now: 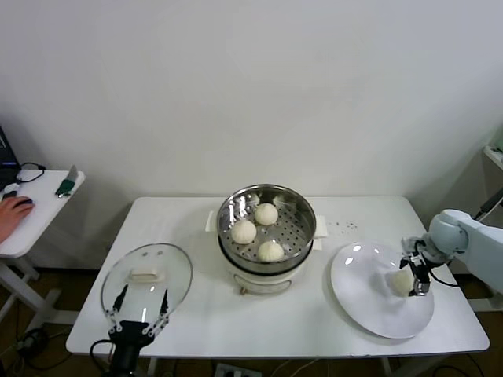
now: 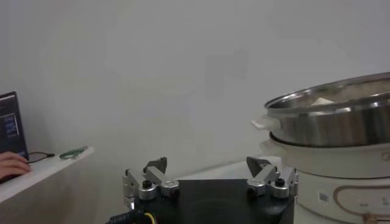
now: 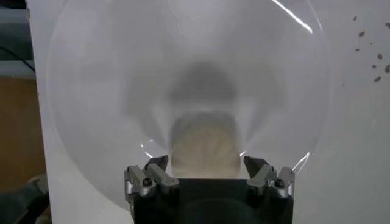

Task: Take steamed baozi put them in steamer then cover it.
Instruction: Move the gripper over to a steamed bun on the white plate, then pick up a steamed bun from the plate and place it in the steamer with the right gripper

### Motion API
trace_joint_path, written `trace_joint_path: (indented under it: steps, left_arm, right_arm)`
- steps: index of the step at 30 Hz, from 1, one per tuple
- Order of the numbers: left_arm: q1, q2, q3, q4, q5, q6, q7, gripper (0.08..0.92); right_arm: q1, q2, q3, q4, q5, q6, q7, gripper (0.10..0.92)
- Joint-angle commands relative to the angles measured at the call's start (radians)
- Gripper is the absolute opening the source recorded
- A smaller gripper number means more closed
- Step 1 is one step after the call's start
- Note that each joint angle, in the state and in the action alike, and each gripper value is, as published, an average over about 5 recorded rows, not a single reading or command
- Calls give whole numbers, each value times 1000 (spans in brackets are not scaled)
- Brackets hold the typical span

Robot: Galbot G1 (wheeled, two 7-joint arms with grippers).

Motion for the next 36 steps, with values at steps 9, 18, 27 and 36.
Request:
trace_joint_path:
  steps: [9, 18, 27, 36]
  left_arm:
    - [2, -2, -1, -1, 6, -1, -1, 823]
    - [0, -5, 5, -5, 7, -3, 0, 823]
    - [-2, -4, 17, -7, 3, -8, 2, 823]
    - [0, 6, 48, -25, 12, -5, 16, 823]
  right_arm:
    - [12, 9, -14, -33, 0, 20, -12, 655]
    - [232, 22, -165, -22, 144, 3, -7, 619]
    - [731, 163, -559, -1, 516, -42, -2, 619]
    - [988, 390, -757, 16, 851, -102, 14, 624]
